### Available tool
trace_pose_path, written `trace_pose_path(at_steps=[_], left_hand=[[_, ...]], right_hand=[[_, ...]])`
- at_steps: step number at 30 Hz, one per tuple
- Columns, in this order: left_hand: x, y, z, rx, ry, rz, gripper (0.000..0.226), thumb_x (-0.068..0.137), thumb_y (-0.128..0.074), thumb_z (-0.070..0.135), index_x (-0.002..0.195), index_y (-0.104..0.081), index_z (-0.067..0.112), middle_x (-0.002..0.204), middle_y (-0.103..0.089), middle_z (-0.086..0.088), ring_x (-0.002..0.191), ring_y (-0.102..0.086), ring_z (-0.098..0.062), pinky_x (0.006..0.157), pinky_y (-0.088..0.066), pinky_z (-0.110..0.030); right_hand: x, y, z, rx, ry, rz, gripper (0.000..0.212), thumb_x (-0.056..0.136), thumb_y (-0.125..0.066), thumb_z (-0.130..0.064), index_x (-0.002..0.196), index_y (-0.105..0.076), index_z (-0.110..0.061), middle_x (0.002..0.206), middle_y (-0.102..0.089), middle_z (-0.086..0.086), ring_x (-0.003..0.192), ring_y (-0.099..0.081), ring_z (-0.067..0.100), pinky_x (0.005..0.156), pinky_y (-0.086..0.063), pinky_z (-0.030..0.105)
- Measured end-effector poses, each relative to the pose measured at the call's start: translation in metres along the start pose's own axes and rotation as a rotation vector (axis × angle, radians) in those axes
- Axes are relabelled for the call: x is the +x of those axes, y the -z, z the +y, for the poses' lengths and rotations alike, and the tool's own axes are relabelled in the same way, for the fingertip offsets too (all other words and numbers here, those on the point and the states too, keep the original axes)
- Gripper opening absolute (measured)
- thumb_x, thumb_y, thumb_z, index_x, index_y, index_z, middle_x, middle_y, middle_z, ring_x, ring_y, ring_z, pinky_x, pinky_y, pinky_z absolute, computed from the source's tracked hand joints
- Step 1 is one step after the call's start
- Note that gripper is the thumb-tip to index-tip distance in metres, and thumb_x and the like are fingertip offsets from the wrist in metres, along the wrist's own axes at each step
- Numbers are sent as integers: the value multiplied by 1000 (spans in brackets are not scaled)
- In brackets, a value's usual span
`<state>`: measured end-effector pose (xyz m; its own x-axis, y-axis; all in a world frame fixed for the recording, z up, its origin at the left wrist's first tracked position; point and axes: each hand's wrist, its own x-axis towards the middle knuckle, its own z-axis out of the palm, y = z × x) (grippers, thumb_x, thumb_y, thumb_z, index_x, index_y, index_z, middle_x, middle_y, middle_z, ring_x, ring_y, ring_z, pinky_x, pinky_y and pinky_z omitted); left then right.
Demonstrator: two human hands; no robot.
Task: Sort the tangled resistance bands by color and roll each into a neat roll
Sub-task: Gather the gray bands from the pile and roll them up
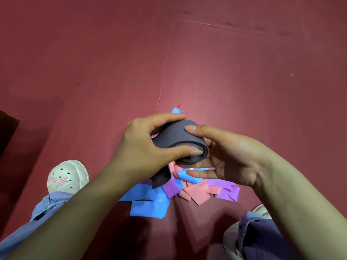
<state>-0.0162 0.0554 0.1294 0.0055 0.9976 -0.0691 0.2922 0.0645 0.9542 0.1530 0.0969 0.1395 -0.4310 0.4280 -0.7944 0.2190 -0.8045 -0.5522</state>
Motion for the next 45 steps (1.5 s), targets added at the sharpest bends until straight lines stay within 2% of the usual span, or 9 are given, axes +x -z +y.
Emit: trace_pose_path(at_steps=[8, 18, 22, 28, 33, 36, 41, 43, 45], left_hand=[[-1, 0, 1, -8, -37, -10, 50, 50, -84, 40, 97, -67, 35, 95, -72, 12, 94, -68, -7, 84, -55, -33], [-3, 0, 2, 77, -96, -53, 50, 54, -85, 29, 100, -65, 25, 92, -69, 12, 91, -66, -9, 78, -52, -24], [-3, -2, 2, 81, -25, -60, 71, 50, -84, 42, 116, -60, 30, 106, -67, 14, 101, -63, -5, 88, -51, -26], [-3, 0, 3, 86, -50, -65, 47, 54, -84, 37, 98, -67, 29, 90, -72, 9, 86, -68, -11, 76, -54, -31], [-4, 2, 6, 115, -48, -30, 46, 54, -85, 38, 97, -69, 30, 87, -72, 10, 84, -68, -11, 73, -54, -30], [-3, 3, 5, 134, -50, -65, 53, 54, -93, 33, 101, -69, 27, 90, -72, 10, 86, -67, -9, 75, -53, -28], [-2, 1, 4, 163, -7, -76, 76, 43, -81, 54, 112, -66, 27, 98, -70, 14, 91, -64, -1, 80, -49, -18], [-1, 1, 2, 136, -3, -65, 69, 43, -92, 48, 105, -68, 28, 92, -71, 12, 86, -66, -4, 77, -52, -23], [-2, 1, 0, 133, -14, -40, 56, 48, -88, 44, 99, -69, 29, 88, -72, 12, 83, -67, -5, 75, -53, -25]], right_hand=[[-2, -5, -1, -4, 21, -15, 64, 47, -78, -51, 103, -71, -20, 103, -73, 8, 95, -71, 25, 82, -57, 38], [-3, -12, 2, -264, 71, -54, 49, 84, -59, -50, 108, -68, -7, 98, -73, 14, 86, -69, 20, 88, -49, 39], [-3, -11, 3, -202, 87, -74, 46, 83, -61, -47, 108, -68, -8, 95, -74, 10, 84, -70, 18, 84, -50, 36], [-2, -9, 3, -244, 83, -110, 53, 72, -65, -51, 105, -69, -11, 94, -74, 7, 86, -71, 15, 87, -50, 37], [-1, -10, 4, -215, 94, -105, 41, 81, -64, -45, 102, -69, -11, 90, -74, 8, 83, -71, 16, 81, -52, 33], [0, -12, 4, -147, 77, -85, 42, 81, -66, -41, 104, -69, -6, 85, -73, 8, 78, -70, 18, 71, -53, 28], [-1, -10, 3, -65, 59, -90, 53, 69, -69, -44, 109, -67, -8, 95, -74, 10, 83, -70, 23, 73, -55, 32], [-2, -9, 2, -59, 44, -100, 53, 66, -69, -46, 105, -68, -12, 91, -74, 8, 83, -71, 22, 75, -56, 31], [-3, -9, 1, -80, 27, -116, 49, 67, -67, -48, 104, -68, -16, 88, -74, 5, 83, -71, 20, 78, -54, 31]])
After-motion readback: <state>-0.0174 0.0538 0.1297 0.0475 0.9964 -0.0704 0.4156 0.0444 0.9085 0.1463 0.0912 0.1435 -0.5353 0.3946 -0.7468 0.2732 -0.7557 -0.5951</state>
